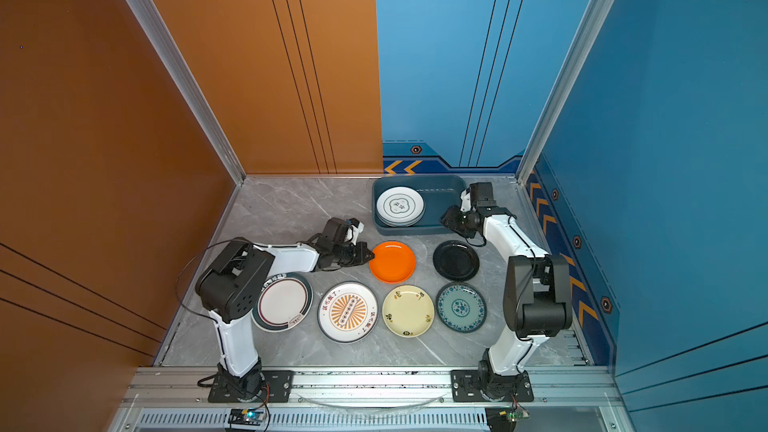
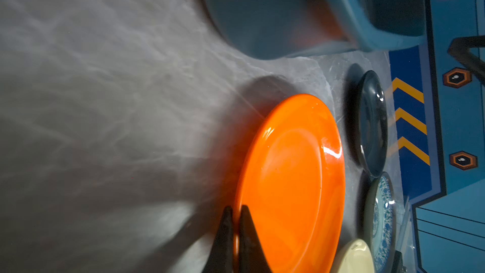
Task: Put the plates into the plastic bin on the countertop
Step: 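Grasp the edge of the orange plate with the left gripper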
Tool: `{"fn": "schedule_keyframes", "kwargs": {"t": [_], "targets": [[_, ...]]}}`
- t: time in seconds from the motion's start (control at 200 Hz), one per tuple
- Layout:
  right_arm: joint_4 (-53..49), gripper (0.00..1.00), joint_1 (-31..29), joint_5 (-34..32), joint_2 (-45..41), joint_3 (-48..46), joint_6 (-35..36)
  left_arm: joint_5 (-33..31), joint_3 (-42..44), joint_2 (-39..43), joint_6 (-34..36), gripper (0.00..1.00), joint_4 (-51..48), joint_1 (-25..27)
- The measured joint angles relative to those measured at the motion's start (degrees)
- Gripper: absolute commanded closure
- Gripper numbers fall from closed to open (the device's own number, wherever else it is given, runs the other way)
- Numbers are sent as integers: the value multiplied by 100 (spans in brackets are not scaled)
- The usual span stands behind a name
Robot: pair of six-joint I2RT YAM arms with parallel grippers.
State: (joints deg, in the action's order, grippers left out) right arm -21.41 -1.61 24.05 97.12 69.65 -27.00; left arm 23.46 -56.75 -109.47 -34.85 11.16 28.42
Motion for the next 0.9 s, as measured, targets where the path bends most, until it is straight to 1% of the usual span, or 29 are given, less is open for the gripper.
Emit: {"fn": "schedule_keyframes", "kwargs": {"t": [0.23,0.4,0.496,0.596,0.716,0.901], "targets": [[2,49,-109,63,-212,0,0,35,601,745,264,100,-291,-892],[4,47,-330,354,-238,4,0,177,968,1357,428,100,-573,-1604],[44,44,-540,636,-232,48,0,302,1062,1735,505,100,-754,-1897],[197,41,-787,1003,-170,186,-52,420,1095,2085,505,100,-841,-2017],[490,34,-1047,1473,24,409,-210,629,1095,2350,413,100,-841,-1998],[739,32,-1486,2024,544,844,-350,723,885,2463,374,100,-1080,-1808]]}}
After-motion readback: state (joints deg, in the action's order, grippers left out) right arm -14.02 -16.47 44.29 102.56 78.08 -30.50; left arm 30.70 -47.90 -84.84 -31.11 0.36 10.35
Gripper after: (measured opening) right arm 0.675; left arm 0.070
